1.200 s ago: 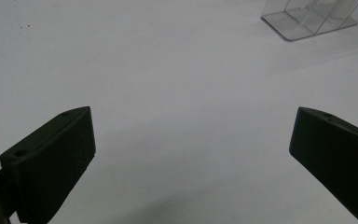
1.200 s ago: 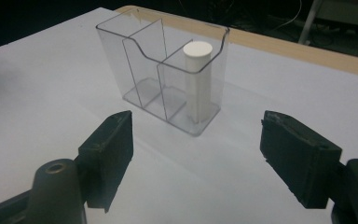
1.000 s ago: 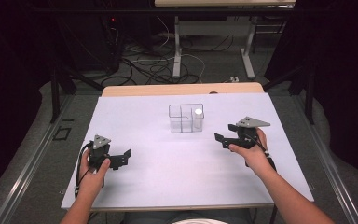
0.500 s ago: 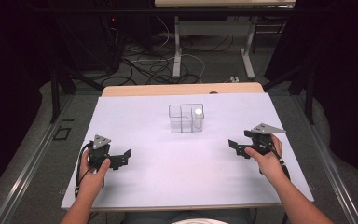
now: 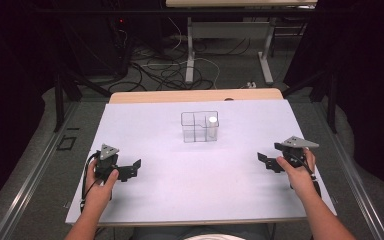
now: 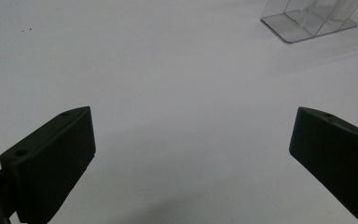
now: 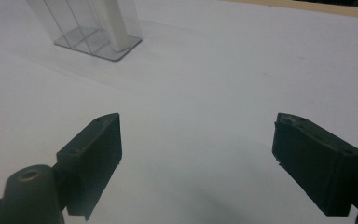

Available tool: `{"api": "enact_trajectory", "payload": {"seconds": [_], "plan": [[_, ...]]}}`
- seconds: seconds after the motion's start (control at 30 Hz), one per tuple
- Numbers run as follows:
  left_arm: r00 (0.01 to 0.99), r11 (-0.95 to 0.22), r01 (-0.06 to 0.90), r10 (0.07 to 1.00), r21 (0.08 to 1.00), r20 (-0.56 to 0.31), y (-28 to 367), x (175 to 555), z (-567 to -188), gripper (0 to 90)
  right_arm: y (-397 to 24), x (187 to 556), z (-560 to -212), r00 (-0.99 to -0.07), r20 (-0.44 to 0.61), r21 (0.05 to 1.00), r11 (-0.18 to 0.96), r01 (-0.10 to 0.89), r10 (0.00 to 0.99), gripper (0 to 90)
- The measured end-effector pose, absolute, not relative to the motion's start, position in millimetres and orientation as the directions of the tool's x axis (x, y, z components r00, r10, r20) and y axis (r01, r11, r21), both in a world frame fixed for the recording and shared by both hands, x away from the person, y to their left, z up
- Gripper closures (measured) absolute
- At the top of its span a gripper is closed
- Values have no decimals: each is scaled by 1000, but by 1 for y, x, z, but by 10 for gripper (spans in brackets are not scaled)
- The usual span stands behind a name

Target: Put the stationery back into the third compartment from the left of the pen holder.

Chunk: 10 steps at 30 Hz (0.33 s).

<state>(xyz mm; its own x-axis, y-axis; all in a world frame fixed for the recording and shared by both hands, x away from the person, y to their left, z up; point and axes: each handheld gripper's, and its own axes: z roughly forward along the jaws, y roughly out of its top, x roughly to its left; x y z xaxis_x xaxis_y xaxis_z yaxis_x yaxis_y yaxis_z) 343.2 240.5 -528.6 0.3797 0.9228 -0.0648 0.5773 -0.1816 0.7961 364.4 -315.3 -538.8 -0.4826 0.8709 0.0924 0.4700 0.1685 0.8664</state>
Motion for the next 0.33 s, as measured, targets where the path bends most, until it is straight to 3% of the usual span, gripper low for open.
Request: {"api": "enact_trajectory", "payload": {"seconds": [0.33], "plan": [[382, -186, 579, 922, 793, -62, 240, 344, -529, 1, -322, 364, -544, -450, 83, 852, 171, 495, 889, 152]]}}
